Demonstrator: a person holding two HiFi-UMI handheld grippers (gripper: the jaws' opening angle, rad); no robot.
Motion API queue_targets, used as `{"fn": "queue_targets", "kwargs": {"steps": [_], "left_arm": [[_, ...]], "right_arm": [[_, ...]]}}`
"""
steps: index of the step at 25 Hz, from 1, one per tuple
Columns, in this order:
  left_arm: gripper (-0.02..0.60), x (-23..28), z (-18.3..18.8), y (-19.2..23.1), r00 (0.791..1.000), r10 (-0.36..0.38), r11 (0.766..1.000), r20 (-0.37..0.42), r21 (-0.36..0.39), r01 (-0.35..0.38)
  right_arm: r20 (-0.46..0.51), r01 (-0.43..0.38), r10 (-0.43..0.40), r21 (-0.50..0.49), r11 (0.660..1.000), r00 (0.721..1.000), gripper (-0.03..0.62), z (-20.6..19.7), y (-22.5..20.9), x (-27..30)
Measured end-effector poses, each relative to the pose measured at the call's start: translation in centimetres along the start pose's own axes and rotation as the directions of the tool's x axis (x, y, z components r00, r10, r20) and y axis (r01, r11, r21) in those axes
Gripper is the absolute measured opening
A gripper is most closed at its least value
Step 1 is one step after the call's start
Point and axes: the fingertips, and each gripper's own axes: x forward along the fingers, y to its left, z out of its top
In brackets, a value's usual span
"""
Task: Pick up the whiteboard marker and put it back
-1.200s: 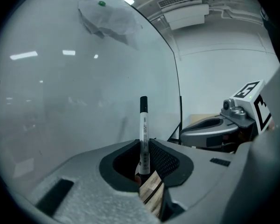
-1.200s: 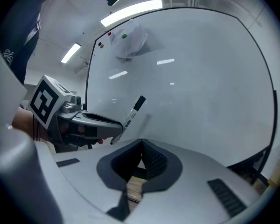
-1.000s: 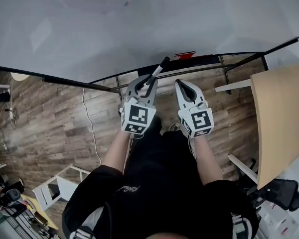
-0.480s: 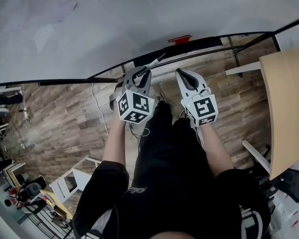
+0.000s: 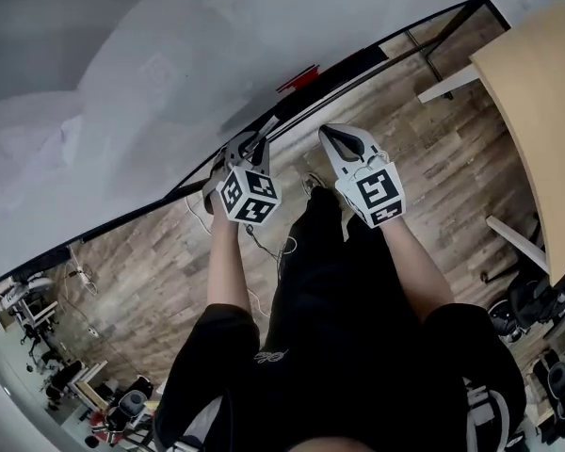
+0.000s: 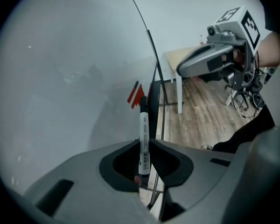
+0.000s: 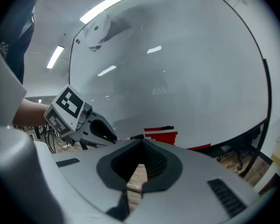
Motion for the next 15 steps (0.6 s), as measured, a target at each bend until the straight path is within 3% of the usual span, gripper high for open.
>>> {"fn": "queue_targets", "kwargs": {"steps": [4, 11, 15], "left_arm": [[0.063, 2.2, -0.5, -0.1, 0.998, -0.044, 0.997, -0.049, 0.06, 0.047], [0.063, 3.4, -1.3, -0.8, 0.991, -0.096, 0.992, -0.098, 0.077, 0.103], [0.063, 4.5, -1.9, -1.0, 0.987, -0.087, 0.99, -0.132, 0.099, 0.101]], "right_arm": [[-0.012, 0.029, -0.028, 0.023, 0.999, 1.0, 0.0, -0.2, -1.1, 0.4], [-0.026, 0.063, -0.062, 0.054, 0.997, 0.998, 0.0, -1.1, -1.4, 0.4], [-0.025, 0.062, -0.061, 0.048, 0.997, 0.998, 0.002, -1.3, -1.3, 0.5]]}}
